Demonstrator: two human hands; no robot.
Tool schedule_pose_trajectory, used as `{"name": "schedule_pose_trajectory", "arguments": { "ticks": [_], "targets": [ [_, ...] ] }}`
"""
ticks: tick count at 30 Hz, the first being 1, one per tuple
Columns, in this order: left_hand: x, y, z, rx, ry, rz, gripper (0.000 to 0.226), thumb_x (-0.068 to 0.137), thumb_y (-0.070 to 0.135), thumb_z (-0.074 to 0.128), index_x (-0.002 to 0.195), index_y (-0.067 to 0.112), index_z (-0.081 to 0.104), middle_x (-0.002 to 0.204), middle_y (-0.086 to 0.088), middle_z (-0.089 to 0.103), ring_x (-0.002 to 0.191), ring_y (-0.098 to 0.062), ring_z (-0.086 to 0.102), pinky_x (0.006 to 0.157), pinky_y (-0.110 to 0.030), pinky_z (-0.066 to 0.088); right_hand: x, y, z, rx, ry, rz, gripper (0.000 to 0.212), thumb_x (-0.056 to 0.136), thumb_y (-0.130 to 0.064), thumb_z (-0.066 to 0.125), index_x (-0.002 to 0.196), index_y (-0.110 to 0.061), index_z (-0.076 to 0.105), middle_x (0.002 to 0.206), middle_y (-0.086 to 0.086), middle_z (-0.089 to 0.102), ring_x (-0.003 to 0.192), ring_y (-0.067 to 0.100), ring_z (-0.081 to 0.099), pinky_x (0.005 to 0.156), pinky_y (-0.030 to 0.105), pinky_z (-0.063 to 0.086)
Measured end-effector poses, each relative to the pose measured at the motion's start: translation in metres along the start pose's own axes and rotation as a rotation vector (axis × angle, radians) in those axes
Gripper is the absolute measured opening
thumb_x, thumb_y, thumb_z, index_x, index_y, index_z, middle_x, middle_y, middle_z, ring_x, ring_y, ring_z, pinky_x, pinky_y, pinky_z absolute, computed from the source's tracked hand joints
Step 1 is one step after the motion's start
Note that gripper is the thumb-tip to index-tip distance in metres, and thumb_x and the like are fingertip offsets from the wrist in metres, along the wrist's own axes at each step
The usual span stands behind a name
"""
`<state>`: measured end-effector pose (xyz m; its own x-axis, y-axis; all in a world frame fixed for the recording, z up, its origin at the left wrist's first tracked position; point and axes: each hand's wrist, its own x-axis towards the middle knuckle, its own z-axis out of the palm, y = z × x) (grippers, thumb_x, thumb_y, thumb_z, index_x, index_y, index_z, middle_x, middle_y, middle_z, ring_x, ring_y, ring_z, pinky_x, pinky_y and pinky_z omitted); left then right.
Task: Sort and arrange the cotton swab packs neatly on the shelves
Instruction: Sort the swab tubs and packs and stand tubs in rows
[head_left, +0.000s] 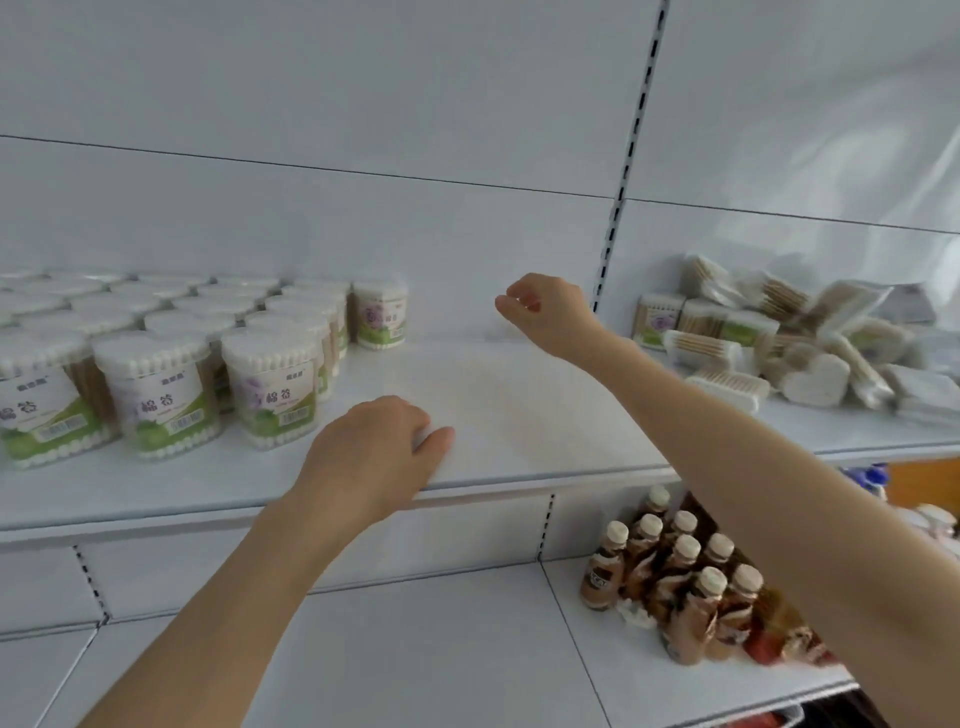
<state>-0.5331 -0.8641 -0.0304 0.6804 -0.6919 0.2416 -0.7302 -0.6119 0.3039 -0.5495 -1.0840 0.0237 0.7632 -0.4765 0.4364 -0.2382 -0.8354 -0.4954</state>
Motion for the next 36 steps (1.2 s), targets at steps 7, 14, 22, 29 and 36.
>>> {"name": "schedule_pose_trajectory", "arguments": {
  "ticks": [7,14,22,29,36],
  "targets": [
    [0.006,0.04,-0.002,-0.13,0.089,0.127,0.034,0.092,0.041,0.05,0.118,0.022,0.062,0.126,0.004,0.056,0.116,-0.018,0.051,0.095,-0.032,0.04,-0.039,0.073,-0.086,-0.139,0.135,0.134,0.037,0.092,-0.028,0.053,0.122,-0.006,0.055,0.116,0.011,0.061,0.109,0.025,0.055,0.086,0.024,0.037],
    [0.039,0.119,0.025,-0.128,0.162,0.266,0.04,0.094,0.045,0.044,0.128,0.028,0.052,0.132,0.009,0.051,0.118,-0.012,0.048,0.091,-0.025,0.038,-0.017,0.143,-0.145,-0.173,0.208,0.158,0.038,0.09,-0.027,0.056,0.121,-0.006,0.055,0.114,0.01,0.061,0.102,0.024,0.056,0.086,0.03,0.041],
    [0.079,0.186,0.048,-0.127,0.277,0.174,0.041,0.094,0.045,0.043,0.13,0.028,0.05,0.133,0.012,0.049,0.119,-0.009,0.046,0.091,-0.022,0.035,0.055,0.199,-0.173,-0.208,0.099,0.074,0.049,0.09,-0.037,0.056,0.128,-0.007,0.048,0.126,0.013,0.054,0.116,0.027,0.05,0.092,0.032,0.039],
    [0.093,0.209,0.061,-0.144,0.341,0.079,0.039,0.092,0.042,0.048,0.127,0.026,0.055,0.132,0.01,0.052,0.121,-0.012,0.047,0.093,-0.024,0.035,0.053,0.209,-0.182,-0.403,-0.011,-0.039,0.053,0.084,-0.052,0.057,0.118,-0.011,0.055,0.115,0.009,0.059,0.105,0.028,0.055,0.081,0.034,0.041],
    [0.108,0.232,0.072,-0.163,0.323,0.133,0.037,0.091,0.039,0.051,0.124,0.023,0.057,0.129,0.006,0.055,0.119,-0.014,0.049,0.093,-0.027,0.038,0.021,0.235,-0.176,-0.55,-0.166,-0.04,0.05,0.081,-0.049,0.063,0.11,-0.009,0.06,0.108,0.008,0.062,0.097,0.025,0.057,0.078,0.031,0.046]
  ]
}}
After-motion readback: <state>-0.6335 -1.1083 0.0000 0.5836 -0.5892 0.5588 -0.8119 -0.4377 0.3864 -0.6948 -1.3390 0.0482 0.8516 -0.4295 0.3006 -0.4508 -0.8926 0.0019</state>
